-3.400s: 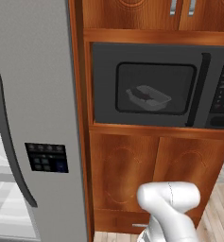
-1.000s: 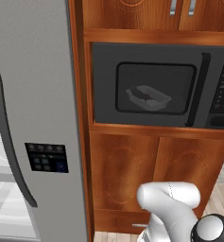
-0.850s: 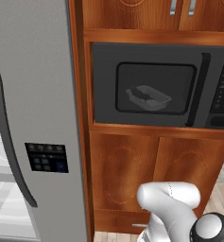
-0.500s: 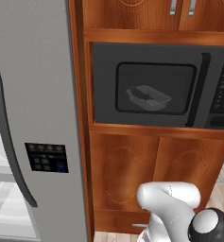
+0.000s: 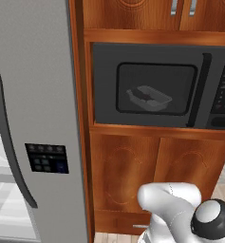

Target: Place the tupperware containing the fish and eggplant meal in the microwave. Close the microwave door and press the start button to reheat the meal.

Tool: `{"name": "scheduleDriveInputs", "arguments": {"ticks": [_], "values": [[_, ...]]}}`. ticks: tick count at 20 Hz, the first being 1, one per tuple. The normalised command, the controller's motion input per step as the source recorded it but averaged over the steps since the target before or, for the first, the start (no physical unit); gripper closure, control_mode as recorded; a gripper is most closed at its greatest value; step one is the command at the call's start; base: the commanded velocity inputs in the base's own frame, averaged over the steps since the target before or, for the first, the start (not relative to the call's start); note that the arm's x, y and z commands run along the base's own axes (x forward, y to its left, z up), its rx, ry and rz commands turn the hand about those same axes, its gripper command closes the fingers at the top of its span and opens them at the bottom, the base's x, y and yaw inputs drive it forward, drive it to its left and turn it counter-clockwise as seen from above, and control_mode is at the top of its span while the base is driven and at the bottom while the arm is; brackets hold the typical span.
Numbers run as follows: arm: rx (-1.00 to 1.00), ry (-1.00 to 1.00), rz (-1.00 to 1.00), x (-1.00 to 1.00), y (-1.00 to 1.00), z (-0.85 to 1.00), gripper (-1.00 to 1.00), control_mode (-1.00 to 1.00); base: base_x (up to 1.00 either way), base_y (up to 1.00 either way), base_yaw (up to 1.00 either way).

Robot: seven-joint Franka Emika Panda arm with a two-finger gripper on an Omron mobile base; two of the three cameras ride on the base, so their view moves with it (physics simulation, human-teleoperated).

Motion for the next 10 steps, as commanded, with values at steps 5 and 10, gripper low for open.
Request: {"name": "scheduleDriveInputs", "arguments": {"ticks": [5, 10], "values": [[0.04, 0.00, -0.01, 0.17, -0.20, -0.13, 1.00, -1.00, 0.00, 0.00, 0.00], [0.04, 0.00, -0.01, 0.23, -0.18, -0.12, 1.00, -1.00, 0.00, 0.00, 0.00]]}}
